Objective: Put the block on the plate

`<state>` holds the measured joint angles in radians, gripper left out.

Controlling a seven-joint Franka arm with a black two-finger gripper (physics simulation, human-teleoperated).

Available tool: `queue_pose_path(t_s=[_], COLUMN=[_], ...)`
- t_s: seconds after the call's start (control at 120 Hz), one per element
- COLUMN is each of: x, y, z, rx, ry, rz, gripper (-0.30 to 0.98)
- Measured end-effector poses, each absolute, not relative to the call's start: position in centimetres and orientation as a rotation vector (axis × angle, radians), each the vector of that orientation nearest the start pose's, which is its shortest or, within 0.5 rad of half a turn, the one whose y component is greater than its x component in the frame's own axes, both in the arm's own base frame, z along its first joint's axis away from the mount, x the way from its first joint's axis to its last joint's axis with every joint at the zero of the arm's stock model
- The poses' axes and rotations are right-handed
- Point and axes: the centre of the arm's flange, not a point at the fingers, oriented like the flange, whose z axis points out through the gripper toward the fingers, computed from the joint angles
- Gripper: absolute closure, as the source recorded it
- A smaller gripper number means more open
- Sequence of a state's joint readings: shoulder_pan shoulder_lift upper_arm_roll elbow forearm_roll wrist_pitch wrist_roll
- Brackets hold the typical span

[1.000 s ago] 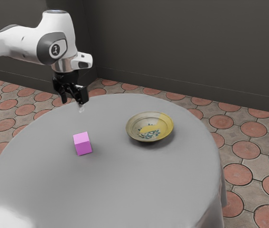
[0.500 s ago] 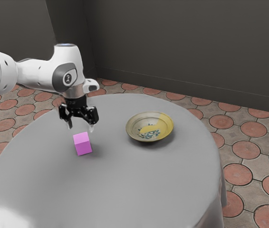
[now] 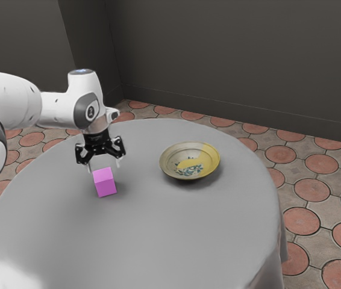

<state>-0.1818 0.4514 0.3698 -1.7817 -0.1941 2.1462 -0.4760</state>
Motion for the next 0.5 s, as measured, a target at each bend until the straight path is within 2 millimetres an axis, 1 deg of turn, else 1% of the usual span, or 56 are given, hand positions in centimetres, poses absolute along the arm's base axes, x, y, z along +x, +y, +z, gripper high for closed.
queue_pose_path(t_s=[0.108,0.275,0.442,0.5], x=[63.7,63.7,63.5,63.2], y=[9.7,9.7,10.0,10.0], z=[30.4,28.9,27.7,26.9], rx=[-2.892,-2.855,-2.819,-2.810], ry=[-1.200,-1.273,-1.344,-1.365], rz=[0.061,0.040,0.044,0.055], gripper=[0.00,0.00,0.00,0.00])
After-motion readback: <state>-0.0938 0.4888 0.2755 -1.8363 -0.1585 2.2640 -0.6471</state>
